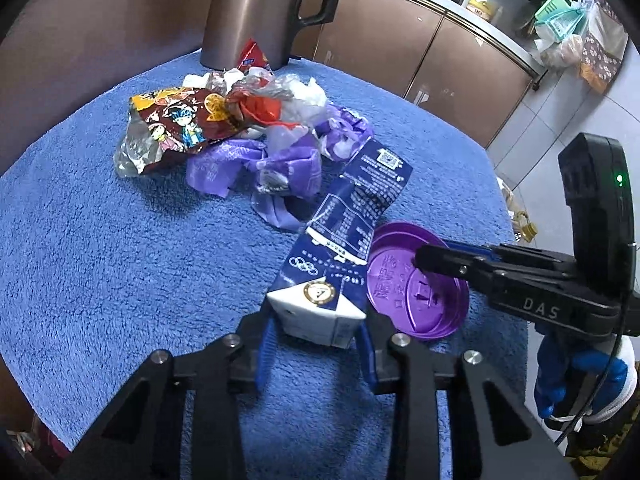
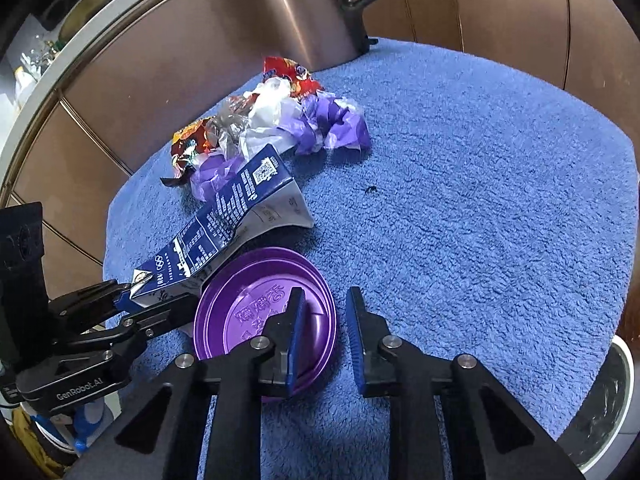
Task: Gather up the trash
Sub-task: 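Grasp the milk carton with the left tool while the right tool grasps the purple lid, then carry carton and lid to the white bin and open both tools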
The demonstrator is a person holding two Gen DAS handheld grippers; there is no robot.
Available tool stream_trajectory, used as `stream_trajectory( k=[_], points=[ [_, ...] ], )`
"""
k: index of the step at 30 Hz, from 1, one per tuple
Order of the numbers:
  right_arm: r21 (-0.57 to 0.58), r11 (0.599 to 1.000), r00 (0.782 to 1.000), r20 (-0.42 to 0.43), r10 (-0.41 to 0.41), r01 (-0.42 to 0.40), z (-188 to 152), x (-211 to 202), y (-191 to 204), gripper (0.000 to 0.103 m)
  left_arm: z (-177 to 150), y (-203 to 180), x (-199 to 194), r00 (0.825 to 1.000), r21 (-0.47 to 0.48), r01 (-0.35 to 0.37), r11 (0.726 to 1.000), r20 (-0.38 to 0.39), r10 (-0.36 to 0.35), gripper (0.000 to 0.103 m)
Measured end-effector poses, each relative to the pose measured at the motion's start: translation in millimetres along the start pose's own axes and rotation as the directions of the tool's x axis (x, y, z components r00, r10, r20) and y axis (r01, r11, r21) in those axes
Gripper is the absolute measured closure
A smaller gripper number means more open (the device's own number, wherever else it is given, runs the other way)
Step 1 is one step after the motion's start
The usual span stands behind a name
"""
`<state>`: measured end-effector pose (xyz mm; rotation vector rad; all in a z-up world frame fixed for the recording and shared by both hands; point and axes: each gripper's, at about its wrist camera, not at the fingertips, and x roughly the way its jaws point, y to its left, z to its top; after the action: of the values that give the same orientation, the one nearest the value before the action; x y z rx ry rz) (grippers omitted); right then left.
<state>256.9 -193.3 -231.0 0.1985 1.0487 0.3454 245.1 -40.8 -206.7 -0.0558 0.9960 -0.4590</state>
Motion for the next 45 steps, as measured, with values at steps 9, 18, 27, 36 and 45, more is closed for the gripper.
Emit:
stream_trajectory(
  k=[9, 18, 27, 36, 45],
  points=[
    [-0.028, 1.000, 0.999, 0.033, -0.003, 0.004, -12, -21, 5, 0.098, -10, -1, -25, 0.999, -0.007, 0.021, 1.000, 0.046, -0.021, 0.071],
    [0.000, 1.000, 0.995, 0.095, -0.009, 0.009, -32, -63, 0, 0.098, -20, -5, -56, 0.994, -0.044, 0.058, 0.997, 0.093, -0.054, 0.072],
    [0.058, 0.998, 0.989, 0.146, -0.034, 0.026, -61, -102, -16, 0.098, -31, -10, -81, 0.989, -0.094, 0.095, 0.991, 0.119, -0.083, 0.074],
    [0.134, 0.989, 0.974, 0.209, -0.093, 0.066, -91, -143, -41, 0.098, -38, -16, -96, 0.989, -0.100, 0.069, 0.993, 0.134, -0.055, 0.074],
    [0.285, 0.942, 0.912, 0.310, -0.268, 0.179, -116, -206, -97, 0.098, -12, -76, -97, 0.986, 0.043, 0.097, 0.994, 0.132, -0.102, 0.074]
  ],
)
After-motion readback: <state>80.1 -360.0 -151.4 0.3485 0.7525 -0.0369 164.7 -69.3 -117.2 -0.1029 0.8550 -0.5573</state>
